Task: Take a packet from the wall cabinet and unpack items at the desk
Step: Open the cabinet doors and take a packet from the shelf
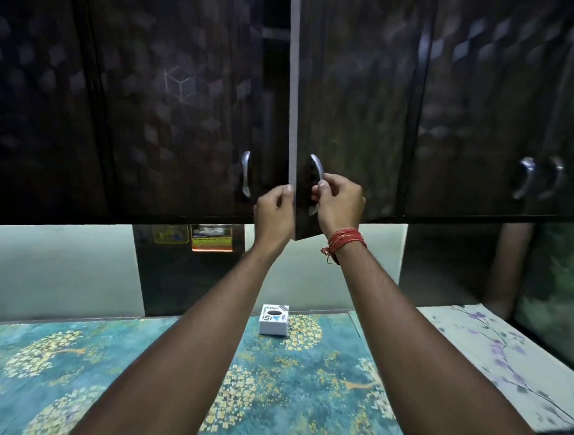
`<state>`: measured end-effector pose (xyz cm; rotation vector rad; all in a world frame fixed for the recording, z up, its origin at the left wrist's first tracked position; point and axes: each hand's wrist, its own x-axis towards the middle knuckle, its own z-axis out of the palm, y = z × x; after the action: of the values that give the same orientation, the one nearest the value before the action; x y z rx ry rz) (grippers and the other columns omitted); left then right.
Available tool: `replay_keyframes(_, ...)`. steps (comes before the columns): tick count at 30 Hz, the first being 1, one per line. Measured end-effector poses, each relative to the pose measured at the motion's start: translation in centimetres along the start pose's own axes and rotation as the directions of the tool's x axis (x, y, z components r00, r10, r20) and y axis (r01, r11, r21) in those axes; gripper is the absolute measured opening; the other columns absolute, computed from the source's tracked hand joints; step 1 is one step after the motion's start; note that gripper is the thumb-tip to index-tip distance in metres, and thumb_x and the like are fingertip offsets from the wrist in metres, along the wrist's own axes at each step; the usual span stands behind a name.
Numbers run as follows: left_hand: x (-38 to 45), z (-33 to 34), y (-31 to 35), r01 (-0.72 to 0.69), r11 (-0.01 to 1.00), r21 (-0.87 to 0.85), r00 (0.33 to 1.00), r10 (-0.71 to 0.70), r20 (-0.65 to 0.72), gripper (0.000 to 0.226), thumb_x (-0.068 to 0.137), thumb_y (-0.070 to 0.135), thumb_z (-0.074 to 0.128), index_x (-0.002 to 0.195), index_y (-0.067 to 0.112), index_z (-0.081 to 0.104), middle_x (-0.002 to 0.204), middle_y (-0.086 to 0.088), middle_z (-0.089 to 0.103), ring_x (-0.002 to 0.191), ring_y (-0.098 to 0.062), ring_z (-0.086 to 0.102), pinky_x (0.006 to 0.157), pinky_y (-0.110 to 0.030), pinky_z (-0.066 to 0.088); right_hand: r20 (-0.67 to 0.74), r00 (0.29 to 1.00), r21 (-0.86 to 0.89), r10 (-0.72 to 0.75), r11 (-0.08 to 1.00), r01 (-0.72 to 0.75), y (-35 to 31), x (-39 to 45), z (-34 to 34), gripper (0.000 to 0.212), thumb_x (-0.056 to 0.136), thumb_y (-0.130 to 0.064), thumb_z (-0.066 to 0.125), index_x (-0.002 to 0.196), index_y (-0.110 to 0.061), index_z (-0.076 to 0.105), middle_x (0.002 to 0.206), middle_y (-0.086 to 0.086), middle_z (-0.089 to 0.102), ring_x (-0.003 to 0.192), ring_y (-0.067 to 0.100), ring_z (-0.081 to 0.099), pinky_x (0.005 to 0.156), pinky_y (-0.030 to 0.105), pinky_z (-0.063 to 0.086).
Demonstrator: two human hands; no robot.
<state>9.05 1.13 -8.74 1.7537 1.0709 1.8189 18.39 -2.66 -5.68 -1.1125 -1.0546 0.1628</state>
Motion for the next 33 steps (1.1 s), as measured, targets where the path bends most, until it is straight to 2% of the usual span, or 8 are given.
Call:
replay_keyframes(3,-3.4,0.5,3.1,-0.047,0.994,-0.095,0.993,0.057,0.101,0.031,0.101,0.022,0.049,0.087,0.008,0.072,0.071,0.003,0.064,0.068,-0.013,0.059,0.067,-0.030,0.050,-0.094,0.995,0.002,0.028,1.000,-0.028,-1.1,-1.4,-4.0,0.023,0.095,-0.011,0.053,0.108,-0.010,0.072,0.087,0.003,0.072,0.084,0.020,0.070,0.082,0.035,0.058)
replay_keyframes(6,-6.6,2.1,6.6,-0.017,0.986,-0.164,0.952,0.066,0.300,0.027,0.099,0.014,0.052,0.117,0.011,0.072,0.108,-0.002,0.076,0.099,-0.017,0.071,0.090,-0.036,0.058,-0.173,0.983,-0.062,0.057,0.996,-0.069,-1.9,-2.3,-8.7,0.025,0.096,-0.015,0.050,0.111,-0.013,0.070,0.103,0.007,0.073,0.096,0.024,0.067,0.089,0.041,0.056)
replay_keyframes(10,-9.5,5.6,11.4,-0.016,0.990,-0.142,0.851,0.088,0.518,0.042,0.097,-0.001,0.048,0.135,0.012,0.060,0.135,-0.007,0.064,0.118,-0.019,0.063,0.103,-0.037,0.051,-0.145,0.975,-0.112,0.169,0.976,-0.186,-2.6,-1.5,-15.7,0.031,0.099,-0.027,0.040,0.112,-0.012,0.064,0.111,0.011,0.068,0.102,0.028,0.064,0.093,0.046,0.053)
replay_keyframes(13,-11.6,8.8,13.8,-0.049,0.997,-0.065,0.769,0.080,0.634,0.057,0.095,-0.007,0.044,0.146,0.019,0.046,0.151,-0.009,0.047,0.133,-0.031,0.052,0.102,-0.039,0.048,-0.109,0.963,-0.082,0.246,0.963,-0.255,-2.3,0.0,-20.3,0.026,0.099,-0.024,0.036,0.101,-0.014,0.060,0.109,0.013,0.066,0.102,0.029,0.062,0.096,0.046,0.050)
replay_keyframes(20,-14.0,15.3,14.6,-0.241,0.970,0.023,0.670,0.149,0.727,0.081,0.086,-0.014,0.041,0.157,0.022,0.021,0.166,-0.003,0.017,0.153,-0.020,0.014,0.123,-0.032,0.017,-0.108,0.965,0.031,0.240,0.971,-0.238,-0.1,2.1,-26.7,0.036,0.104,-0.017,0.032,0.124,0.002,0.055,0.111,0.007,0.058,0.101,0.014,0.051,0.092,0.028,0.040)
replay_keyframes(26,-14.5,20.4,15.4,-0.307,0.949,0.069,0.635,0.151,0.758,0.087,0.083,-0.018,0.038,0.157,0.023,0.019,0.167,-0.004,0.008,0.154,-0.023,0.012,0.121,-0.036,0.020,-0.201,0.970,-0.137,0.134,0.977,-0.163,3.2,4.1,-30.1,0.034,0.102,-0.019,0.035,0.101,0.006,0.058,0.105,0.025,0.065,0.084,0.019,0.053,0.076,0.032,0.043)
replay_keyframes(31,-15.0,23.4,15.6,-0.312,0.946,0.087,0.641,0.142,0.755,0.087,0.084,-0.017,0.043,0.157,0.024,0.020,0.167,-0.002,0.006,0.153,-0.026,0.015,0.119,-0.035,0.025,-0.171,0.978,-0.211,0.121,0.965,-0.156,4.7,5.5,-33.0,0.030,0.102,-0.017,0.036,0.107,-0.003,0.063,0.094,0.008,0.064,0.086,0.019,0.056,0.063,0.023,0.042)
replay_keyframes(33,-15.2,24.0,15.4,-0.296,0.951,0.086,0.659,0.139,0.739,0.087,0.084,-0.017,0.043,0.157,0.024,0.021,0.167,-0.002,0.007,0.153,-0.027,0.017,0.118,-0.037,0.027,-0.148,0.983,-0.223,0.110,0.964,-0.142,5.0,5.7,-33.4,0.030,0.102,-0.017,0.037,0.108,-0.003,0.062,0.100,0.011,0.065,0.086,0.016,0.054,0.060,0.018,0.039)
